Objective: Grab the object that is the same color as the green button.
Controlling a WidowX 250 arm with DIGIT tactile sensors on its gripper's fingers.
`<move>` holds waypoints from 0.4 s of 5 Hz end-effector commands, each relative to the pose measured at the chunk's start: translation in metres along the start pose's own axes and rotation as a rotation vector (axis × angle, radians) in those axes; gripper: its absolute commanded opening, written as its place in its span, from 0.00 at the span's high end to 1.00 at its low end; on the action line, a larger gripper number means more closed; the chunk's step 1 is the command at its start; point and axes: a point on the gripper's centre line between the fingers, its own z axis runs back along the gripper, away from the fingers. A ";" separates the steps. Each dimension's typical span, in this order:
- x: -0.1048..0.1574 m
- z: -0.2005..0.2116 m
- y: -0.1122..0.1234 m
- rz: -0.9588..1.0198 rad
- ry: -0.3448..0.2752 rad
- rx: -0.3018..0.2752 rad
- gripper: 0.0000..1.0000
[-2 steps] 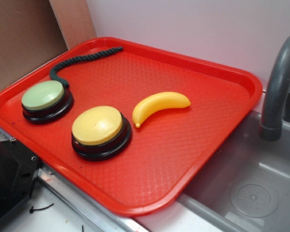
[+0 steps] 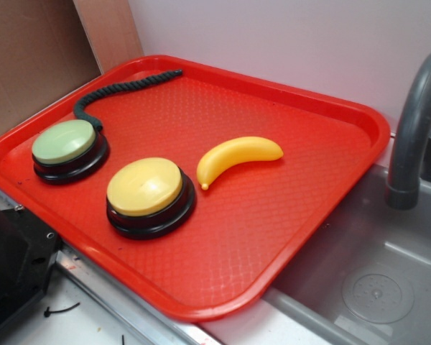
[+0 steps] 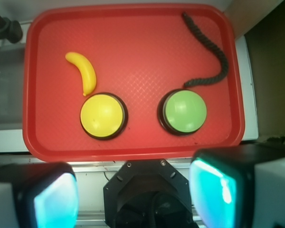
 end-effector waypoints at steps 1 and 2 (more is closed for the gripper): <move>0.040 -0.028 0.043 -0.155 -0.064 0.078 0.00; 0.063 -0.057 0.068 -0.276 -0.080 0.089 0.00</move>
